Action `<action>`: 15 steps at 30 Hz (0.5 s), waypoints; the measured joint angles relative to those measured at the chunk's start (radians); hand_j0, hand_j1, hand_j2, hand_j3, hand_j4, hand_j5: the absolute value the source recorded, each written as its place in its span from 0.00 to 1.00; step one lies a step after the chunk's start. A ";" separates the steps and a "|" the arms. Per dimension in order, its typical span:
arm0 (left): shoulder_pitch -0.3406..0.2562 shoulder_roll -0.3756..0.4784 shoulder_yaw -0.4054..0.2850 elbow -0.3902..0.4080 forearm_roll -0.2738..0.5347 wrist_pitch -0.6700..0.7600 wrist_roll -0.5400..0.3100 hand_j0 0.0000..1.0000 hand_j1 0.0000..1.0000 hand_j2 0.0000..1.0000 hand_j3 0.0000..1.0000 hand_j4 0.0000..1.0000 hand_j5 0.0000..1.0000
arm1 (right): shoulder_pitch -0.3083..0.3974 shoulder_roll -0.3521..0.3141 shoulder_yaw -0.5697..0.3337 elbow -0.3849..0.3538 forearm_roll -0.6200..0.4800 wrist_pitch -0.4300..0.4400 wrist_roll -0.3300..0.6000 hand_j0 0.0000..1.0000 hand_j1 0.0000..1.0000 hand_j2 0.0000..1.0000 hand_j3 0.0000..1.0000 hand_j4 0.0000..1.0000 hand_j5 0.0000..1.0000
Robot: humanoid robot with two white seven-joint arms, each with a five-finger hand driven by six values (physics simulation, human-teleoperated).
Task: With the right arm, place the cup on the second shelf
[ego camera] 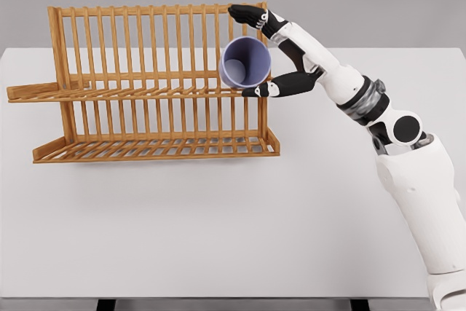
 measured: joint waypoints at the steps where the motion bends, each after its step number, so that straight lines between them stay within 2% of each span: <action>1: 0.000 0.000 0.000 0.000 0.000 0.000 0.000 1.00 1.00 1.00 1.00 1.00 1.00 | 0.000 0.000 0.000 -0.001 0.000 0.000 0.000 1.00 1.00 1.00 1.00 1.00 1.00; 8: 0.000 0.000 0.000 0.000 0.000 0.000 0.000 1.00 1.00 1.00 1.00 1.00 1.00 | -0.005 -0.001 0.001 -0.009 -0.001 0.000 0.000 1.00 1.00 1.00 1.00 1.00 1.00; 15: 0.000 0.000 0.000 0.000 0.000 0.000 0.000 1.00 1.00 1.00 1.00 1.00 1.00 | -0.005 -0.011 -0.001 -0.074 -0.005 0.025 0.000 1.00 1.00 1.00 1.00 1.00 1.00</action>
